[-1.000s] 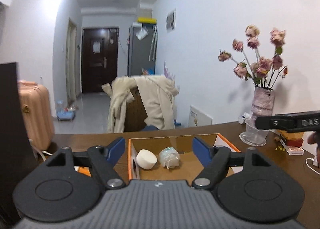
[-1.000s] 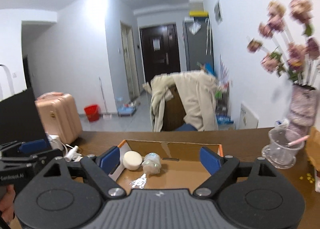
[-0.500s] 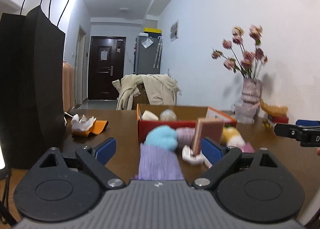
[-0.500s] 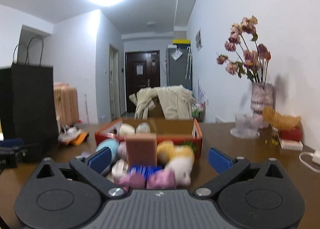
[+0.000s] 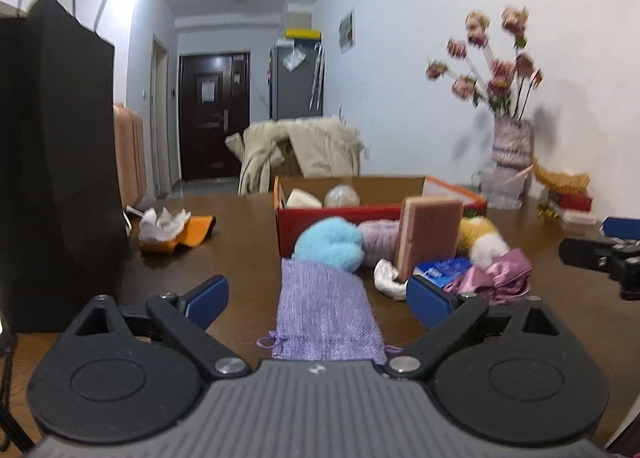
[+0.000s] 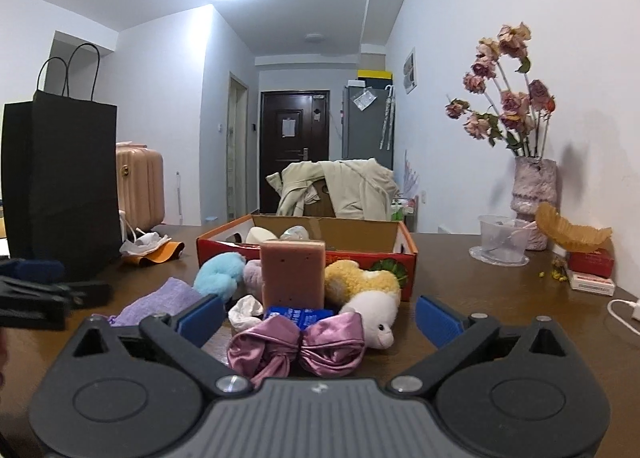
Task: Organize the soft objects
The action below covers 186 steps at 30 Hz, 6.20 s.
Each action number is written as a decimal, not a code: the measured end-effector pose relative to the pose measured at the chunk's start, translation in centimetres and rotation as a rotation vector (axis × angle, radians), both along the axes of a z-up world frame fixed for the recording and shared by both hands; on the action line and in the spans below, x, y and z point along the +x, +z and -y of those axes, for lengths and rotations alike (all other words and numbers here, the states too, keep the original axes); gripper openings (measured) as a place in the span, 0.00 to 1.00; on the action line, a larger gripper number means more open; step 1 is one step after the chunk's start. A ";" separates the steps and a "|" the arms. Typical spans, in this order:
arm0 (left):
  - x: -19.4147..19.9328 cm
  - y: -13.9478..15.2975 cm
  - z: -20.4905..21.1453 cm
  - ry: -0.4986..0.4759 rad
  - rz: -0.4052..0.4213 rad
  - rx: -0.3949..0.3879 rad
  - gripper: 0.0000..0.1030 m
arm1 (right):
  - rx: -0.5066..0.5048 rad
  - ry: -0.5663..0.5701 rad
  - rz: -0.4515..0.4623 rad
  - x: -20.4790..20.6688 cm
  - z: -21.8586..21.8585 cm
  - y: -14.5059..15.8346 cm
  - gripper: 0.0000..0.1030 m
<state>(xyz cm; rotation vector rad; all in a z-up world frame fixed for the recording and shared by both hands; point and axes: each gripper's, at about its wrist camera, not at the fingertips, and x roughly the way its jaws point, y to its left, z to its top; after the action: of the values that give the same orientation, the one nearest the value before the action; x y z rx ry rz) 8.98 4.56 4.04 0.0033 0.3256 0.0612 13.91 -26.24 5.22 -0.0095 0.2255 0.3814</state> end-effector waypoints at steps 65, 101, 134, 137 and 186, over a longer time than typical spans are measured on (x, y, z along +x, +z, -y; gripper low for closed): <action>9.0 -4.0 -5.2 -0.088 -0.288 -0.202 0.34 | 0.103 0.185 -0.462 8.7 -9.1 -2.5 0.37; 25.2 9.2 -3.6 -0.193 -0.074 -0.195 0.03 | 0.102 0.332 -0.358 25.5 -9.9 8.6 0.24; 17.8 10.1 -3.6 -0.130 0.033 -0.007 0.88 | -0.006 0.098 -0.160 20.0 -6.4 13.3 0.87; 14.1 10.4 -2.5 -0.121 0.115 -0.006 0.97 | 0.016 0.046 -0.073 16.0 -3.9 13.7 0.92; 6.3 -2.5 8.8 -0.343 -0.160 -0.177 0.70 | 0.139 -0.023 -0.237 7.0 3.2 -2.3 0.68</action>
<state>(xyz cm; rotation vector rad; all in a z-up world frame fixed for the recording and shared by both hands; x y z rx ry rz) 15.31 -4.22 1.54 -0.1113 0.4854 -0.3093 20.94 -29.46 2.92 0.1758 0.4324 0.3750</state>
